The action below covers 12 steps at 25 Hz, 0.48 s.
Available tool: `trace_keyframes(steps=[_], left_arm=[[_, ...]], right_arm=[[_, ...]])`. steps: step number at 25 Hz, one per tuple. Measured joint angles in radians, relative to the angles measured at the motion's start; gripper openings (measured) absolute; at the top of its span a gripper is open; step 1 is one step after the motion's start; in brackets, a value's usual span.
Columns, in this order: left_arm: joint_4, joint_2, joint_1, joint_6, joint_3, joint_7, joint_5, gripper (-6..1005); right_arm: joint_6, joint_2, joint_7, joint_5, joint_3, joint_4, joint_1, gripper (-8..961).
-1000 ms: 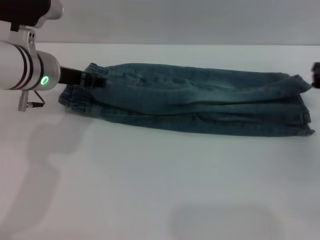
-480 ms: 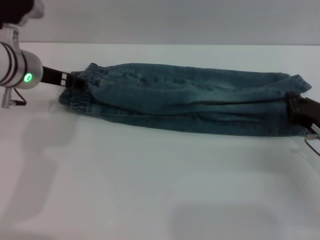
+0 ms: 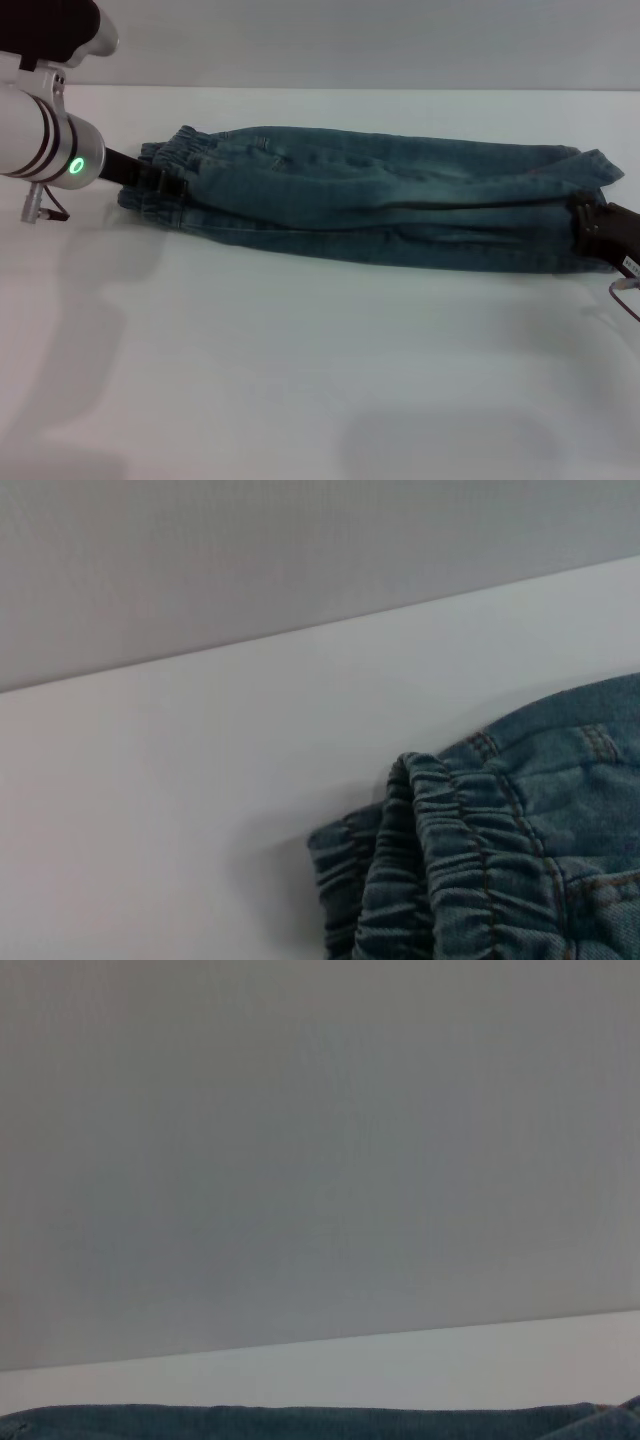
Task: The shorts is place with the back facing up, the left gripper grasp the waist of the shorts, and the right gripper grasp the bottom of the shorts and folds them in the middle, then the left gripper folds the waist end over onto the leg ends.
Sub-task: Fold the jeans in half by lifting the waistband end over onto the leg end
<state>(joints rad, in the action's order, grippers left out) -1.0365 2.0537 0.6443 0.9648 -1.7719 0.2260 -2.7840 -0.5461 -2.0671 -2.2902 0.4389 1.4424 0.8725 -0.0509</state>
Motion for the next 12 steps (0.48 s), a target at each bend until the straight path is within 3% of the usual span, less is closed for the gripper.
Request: trace_keyframes(steps=[12], left_arm=[[0.119, -0.001, 0.061, -0.025, -0.051, 0.038, -0.004, 782]], right_arm=[[0.0, 0.001, 0.0, 0.0, -0.004, 0.0, -0.003, 0]])
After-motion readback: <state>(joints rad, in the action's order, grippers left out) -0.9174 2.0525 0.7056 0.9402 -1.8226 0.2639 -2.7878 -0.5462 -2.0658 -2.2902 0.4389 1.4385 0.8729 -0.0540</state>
